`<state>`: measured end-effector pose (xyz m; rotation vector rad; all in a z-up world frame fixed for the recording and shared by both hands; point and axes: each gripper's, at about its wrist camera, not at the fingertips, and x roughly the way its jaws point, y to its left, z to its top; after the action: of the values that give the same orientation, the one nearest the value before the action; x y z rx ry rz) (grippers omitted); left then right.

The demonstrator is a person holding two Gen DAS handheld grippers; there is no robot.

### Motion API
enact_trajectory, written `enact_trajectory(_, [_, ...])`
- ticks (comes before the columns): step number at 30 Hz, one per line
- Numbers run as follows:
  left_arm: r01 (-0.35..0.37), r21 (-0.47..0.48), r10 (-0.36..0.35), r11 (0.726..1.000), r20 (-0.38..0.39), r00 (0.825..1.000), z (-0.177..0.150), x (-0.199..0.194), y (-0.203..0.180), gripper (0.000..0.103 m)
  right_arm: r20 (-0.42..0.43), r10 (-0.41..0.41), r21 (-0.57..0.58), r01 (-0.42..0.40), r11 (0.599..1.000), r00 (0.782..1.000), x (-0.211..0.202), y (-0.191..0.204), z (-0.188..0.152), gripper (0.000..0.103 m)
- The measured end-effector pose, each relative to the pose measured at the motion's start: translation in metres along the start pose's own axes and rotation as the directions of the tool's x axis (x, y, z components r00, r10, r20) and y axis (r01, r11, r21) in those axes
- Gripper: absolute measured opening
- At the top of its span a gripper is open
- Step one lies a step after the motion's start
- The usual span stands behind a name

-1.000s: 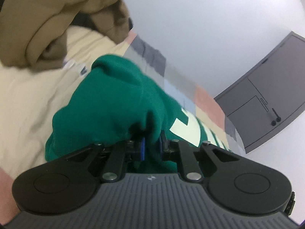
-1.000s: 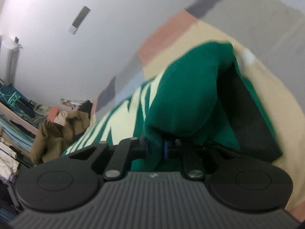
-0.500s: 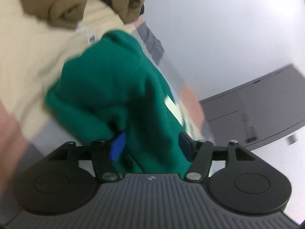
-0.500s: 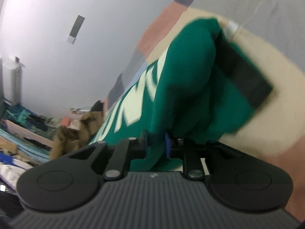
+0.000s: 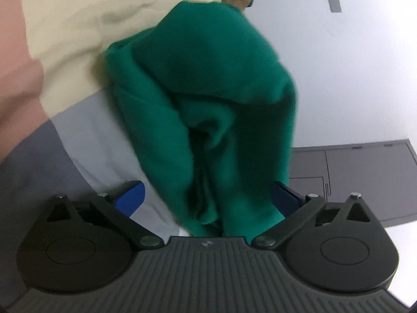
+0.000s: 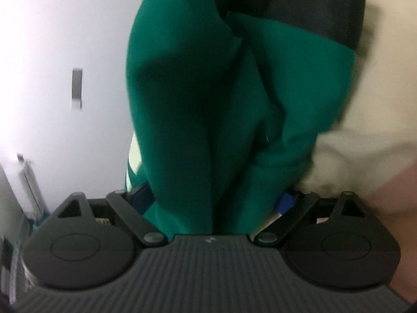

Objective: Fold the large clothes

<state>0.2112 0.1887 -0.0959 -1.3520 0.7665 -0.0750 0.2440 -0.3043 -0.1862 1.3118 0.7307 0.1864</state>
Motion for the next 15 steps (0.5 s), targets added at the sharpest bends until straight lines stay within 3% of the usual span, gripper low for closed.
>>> enact_trajectory(4, [0.068, -0.021, -0.067, 0.997, 0.028, 0.997, 0.007, 0.011, -0.001, 0.103, 0.028, 0.037, -0.016, -0.037, 0.999, 0.999, 0.002, 0.000, -0.001, 0.095])
enact_trajectory(8, [0.162, -0.029, -0.160, 0.986, 0.054, 0.986, 0.015, 0.019, -0.004, 0.103, 0.029, 0.017, -0.082, -0.014, 0.997, 0.999, 0.005, 0.004, -0.006, 0.095])
enact_trajectory(15, [0.246, 0.016, -0.246, 0.969, 0.066, 0.967, 0.021, 0.017, -0.018, 0.103, 0.043, -0.003, -0.138, 0.009, 0.990, 0.999, 0.009, 0.008, -0.017, 0.092])
